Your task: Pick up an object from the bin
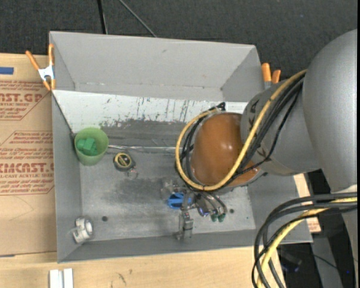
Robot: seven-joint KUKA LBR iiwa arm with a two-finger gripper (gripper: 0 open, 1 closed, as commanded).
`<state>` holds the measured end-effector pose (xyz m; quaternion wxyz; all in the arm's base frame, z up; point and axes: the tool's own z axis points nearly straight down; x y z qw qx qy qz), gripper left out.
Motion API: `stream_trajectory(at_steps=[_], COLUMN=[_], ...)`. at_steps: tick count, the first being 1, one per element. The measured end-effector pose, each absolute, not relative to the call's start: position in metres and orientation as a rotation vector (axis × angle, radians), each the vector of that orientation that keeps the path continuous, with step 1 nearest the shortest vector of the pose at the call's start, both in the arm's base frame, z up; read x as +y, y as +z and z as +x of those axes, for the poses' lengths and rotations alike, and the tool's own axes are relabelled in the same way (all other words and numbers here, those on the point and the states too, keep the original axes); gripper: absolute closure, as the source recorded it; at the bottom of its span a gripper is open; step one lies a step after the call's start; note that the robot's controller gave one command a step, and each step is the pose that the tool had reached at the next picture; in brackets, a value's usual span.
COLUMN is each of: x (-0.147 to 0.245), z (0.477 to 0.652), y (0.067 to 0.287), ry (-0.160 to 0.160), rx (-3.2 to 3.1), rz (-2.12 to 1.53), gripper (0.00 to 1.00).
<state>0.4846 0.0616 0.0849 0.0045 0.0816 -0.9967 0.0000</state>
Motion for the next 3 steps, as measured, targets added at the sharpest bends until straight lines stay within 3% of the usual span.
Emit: stream_trajectory(at_steps=[1, 2, 3], x=[0.045, 0.046, 0.060], z=[0.525, 0.525, 0.487], y=[0.076, 0.076, 0.191], ry=[0.001, 0.000, -0.001], rx=[-3.135, -3.135, -3.136], rz=[0.237, 0.238, 0.279], gripper=[0.00, 1.00, 1.00])
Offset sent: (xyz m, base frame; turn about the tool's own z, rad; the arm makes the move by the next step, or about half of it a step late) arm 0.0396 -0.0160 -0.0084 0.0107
